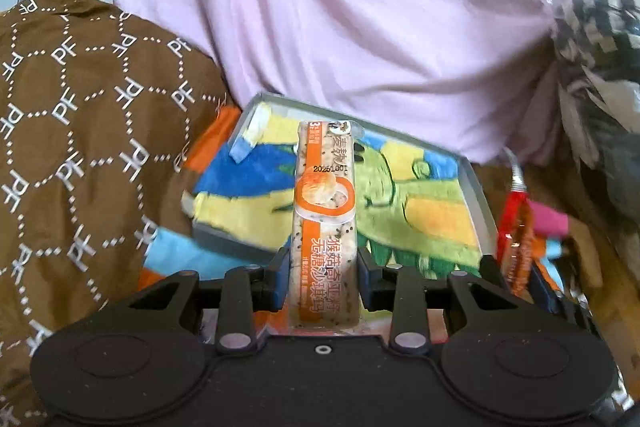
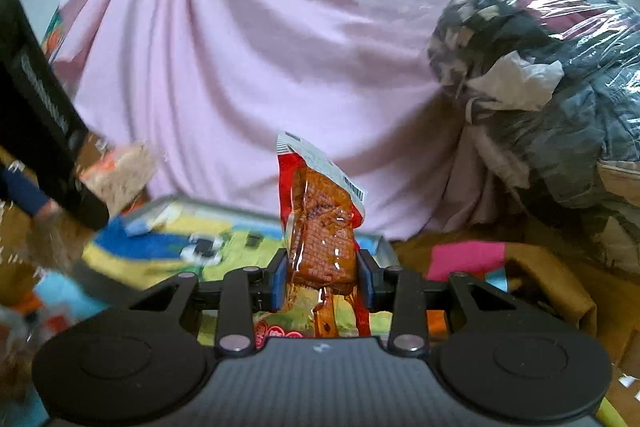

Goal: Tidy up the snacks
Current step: 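Carry the wafer bar with the left tool while the right tool carries the red pack into the tray, then open both tools to release the snacks in the tray and withdraw, then grasp the yellow candy bar with the left tool, then grasp the gold-wrapped sweet with the right tool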

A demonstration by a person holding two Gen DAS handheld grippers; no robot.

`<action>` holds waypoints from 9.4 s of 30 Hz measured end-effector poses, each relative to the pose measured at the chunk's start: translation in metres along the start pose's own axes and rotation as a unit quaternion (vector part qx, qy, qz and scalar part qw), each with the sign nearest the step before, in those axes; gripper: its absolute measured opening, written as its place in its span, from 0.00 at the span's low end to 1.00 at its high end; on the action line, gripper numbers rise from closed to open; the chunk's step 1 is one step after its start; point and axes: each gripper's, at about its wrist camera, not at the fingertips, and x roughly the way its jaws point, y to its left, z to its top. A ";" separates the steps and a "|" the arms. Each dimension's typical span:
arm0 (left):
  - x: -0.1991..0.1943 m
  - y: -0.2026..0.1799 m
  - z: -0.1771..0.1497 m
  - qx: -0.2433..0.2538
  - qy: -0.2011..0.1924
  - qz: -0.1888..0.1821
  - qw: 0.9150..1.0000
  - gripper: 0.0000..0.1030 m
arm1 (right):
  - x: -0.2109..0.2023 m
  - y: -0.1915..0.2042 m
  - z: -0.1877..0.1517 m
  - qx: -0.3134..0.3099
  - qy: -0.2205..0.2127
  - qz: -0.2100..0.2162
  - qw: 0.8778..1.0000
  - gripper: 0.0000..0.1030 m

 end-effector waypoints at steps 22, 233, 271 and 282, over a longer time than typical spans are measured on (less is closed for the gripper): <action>0.132 -0.039 0.025 0.019 -0.008 0.040 0.999 0.35 | 0.077 0.006 -0.020 -0.024 -0.046 -0.025 0.998 0.39; 0.046 0.059 -0.121 0.019 0.323 -0.167 0.931 0.54 | 0.008 -0.026 -0.079 0.324 0.430 0.206 0.817 0.45; -0.009 0.072 -0.133 -0.052 0.252 -0.136 0.957 0.44 | -0.053 0.001 -0.034 0.129 0.348 0.162 0.914 0.21; -0.012 0.063 -0.125 -0.054 0.231 -0.157 0.959 0.44 | -0.056 -0.008 -0.029 0.133 0.318 0.139 0.928 0.17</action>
